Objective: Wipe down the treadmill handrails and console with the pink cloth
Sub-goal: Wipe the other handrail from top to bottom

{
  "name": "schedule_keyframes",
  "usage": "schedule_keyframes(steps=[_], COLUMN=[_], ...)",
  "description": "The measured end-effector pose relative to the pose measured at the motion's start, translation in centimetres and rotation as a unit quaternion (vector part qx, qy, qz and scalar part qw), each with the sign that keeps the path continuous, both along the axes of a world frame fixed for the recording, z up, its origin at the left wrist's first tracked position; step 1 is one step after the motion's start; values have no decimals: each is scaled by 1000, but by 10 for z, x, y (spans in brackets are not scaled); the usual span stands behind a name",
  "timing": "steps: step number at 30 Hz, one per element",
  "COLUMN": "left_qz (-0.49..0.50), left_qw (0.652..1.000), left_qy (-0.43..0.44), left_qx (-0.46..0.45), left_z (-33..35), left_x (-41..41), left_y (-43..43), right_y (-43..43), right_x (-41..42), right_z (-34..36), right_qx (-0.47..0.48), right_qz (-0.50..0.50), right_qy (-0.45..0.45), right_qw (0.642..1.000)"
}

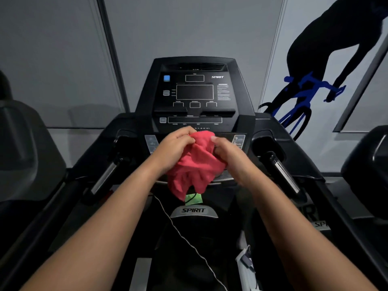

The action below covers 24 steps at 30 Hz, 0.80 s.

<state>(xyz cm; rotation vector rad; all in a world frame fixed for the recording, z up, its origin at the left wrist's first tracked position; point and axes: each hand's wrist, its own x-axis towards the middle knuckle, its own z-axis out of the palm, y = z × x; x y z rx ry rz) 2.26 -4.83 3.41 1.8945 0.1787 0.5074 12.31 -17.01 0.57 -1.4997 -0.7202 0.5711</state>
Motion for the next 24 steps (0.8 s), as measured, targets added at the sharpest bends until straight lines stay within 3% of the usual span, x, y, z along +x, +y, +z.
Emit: schedule_keyframes(steps=[2, 8, 12, 16, 21, 24], left_qz=[8, 34, 24, 50, 190, 220], left_qw=[1000, 999, 997, 993, 972, 968], left_qy=[-6, 21, 66, 91, 26, -31], left_qx=[-4, 18, 6, 56, 134, 114], left_z=[2, -7, -19, -28, -17, -11], left_x=[-7, -18, -18, -11, 6, 18], left_y=[16, 50, 66, 83, 91, 92], right_y=[12, 43, 56, 58, 58, 62], right_x=[-7, -23, -26, -9, 13, 23], right_z=[1, 20, 40, 52, 44, 38], right_qx=[-15, 80, 89, 99, 124, 133], right_qz=[2, -51, -70, -136, -208, -212], right_qy=[-50, -102, -201, -267, -230, -200], right_qw=[999, 990, 973, 949, 943, 947])
